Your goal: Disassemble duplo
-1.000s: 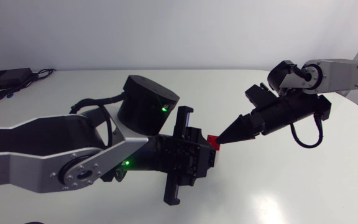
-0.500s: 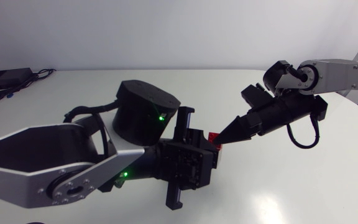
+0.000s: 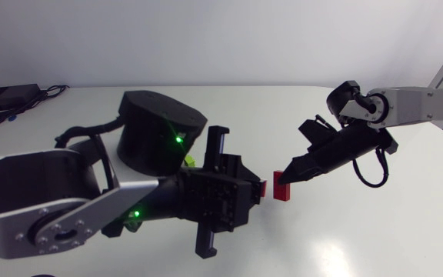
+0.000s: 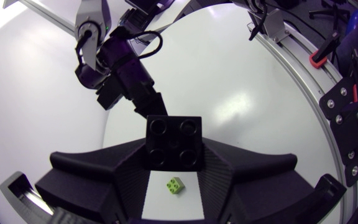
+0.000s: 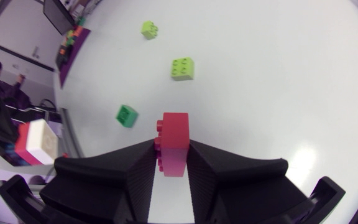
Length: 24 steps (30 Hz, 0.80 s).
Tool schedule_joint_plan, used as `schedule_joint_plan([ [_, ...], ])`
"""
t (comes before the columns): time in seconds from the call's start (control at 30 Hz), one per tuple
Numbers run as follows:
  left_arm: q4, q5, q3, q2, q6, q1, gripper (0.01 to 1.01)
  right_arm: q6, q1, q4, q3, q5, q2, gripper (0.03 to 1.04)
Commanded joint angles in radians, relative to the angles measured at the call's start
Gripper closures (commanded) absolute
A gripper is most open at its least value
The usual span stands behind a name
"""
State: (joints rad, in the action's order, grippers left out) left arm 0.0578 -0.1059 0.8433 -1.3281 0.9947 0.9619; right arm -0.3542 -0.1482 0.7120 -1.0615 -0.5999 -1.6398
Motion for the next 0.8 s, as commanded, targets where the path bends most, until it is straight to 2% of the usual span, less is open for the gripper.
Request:
schedule_joint_plan([
  [0.0, 0.042, -0.061, 0.036, 0.021, -0.05, -0.058, 0.689, 0.018, -0.067, -0.046, 0.078, 0.115, 0.041, 0.83],
  [0.13, 0.1, -0.247, 0.099, 0.007, -0.149, -0.19, 0.689, 0.0, -0.159, -0.125, 0.149, 0.247, 0.043, 0.82],
  [0.27, 0.145, -0.405, 0.135, -0.042, -0.217, -0.275, 0.689, -0.005, -0.211, -0.19, 0.193, 0.333, 0.032, 0.8],
  [0.3, 0.157, -0.439, 0.143, -0.057, -0.229, -0.295, 0.689, -0.006, -0.214, -0.201, 0.201, 0.339, 0.028, 0.73],
  [0.37, 0.178, -0.486, 0.154, -0.086, -0.234, -0.319, 0.689, -0.019, -0.215, -0.209, 0.216, 0.339, 0.024, 0.44],
  [0.5, 0.215, -0.554, 0.174, -0.115, -0.245, -0.347, 0.689, -0.062, -0.22, -0.223, 0.261, 0.338, 0.077, 0.19],
  [0.53, 0.231, -0.566, 0.183, -0.123, -0.245, -0.348, 0.689, -0.078, -0.22, -0.227, 0.275, 0.336, 0.11, 0.14],
  [0.63, 0.269, -0.611, 0.208, -0.141, -0.245, -0.358, 0.689, -0.126, -0.215, -0.226, 0.311, 0.304, 0.242, 0.09],
  [0.77, 0.315, -0.67, 0.24, -0.169, -0.242, -0.368, 0.69, -0.163, -0.212, -0.213, 0.334, 0.178, 0.445, 0.08],
])
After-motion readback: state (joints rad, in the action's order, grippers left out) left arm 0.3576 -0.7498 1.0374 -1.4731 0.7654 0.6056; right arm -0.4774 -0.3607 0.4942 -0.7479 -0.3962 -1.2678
